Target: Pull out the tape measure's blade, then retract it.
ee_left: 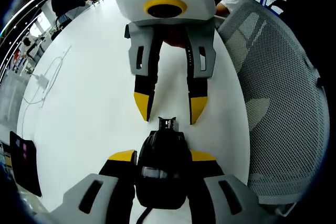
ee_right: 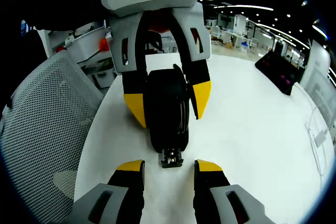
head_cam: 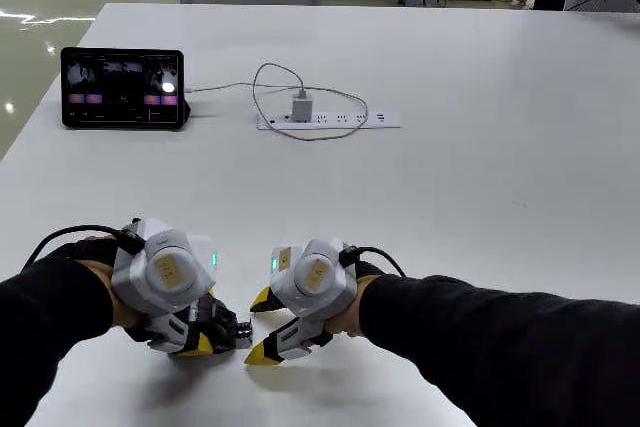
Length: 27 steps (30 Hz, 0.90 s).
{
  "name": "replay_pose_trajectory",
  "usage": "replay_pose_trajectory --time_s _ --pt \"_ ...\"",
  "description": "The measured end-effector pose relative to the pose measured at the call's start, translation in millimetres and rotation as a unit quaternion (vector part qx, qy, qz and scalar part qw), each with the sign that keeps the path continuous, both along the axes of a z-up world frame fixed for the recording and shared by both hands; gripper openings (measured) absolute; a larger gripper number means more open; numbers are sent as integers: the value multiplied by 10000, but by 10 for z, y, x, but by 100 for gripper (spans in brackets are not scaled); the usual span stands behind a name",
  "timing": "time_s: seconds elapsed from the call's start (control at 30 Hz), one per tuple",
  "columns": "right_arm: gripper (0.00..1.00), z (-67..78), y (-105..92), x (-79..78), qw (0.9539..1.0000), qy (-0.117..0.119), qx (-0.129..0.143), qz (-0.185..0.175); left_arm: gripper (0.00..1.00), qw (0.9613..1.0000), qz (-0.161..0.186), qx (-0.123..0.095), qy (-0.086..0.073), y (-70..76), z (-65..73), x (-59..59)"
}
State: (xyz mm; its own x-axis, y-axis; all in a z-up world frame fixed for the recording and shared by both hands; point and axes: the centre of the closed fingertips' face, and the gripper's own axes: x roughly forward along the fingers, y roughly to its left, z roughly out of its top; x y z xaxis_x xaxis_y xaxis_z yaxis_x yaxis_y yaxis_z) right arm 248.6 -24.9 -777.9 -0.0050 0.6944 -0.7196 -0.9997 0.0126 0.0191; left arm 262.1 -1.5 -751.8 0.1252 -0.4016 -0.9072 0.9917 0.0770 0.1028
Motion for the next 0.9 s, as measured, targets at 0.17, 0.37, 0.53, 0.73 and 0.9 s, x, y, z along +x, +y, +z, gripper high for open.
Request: replay_pose_trajectory --time_s 0.17,0.37,0.53,0.73,0.9 --pt "30 -20 18 1 9999 -66 -48 85 33 10000 -2 -6 14 -1 -3 0" --pt "21 -25 10 51 9999 -93 -39 32 33 9999 3 -83 56 -4 0 0" --pt "15 -15 27 43 9999 -102 -5 71 33 9999 13 -109 60 -7 1 -3" --pt "13 -3 70 26 9998 -120 9 136 33 9999 27 -126 56 -11 -2 -2" --pt "12 -7 80 30 9997 -98 -52 221 33 9999 28 -138 49 -12 -3 -2"
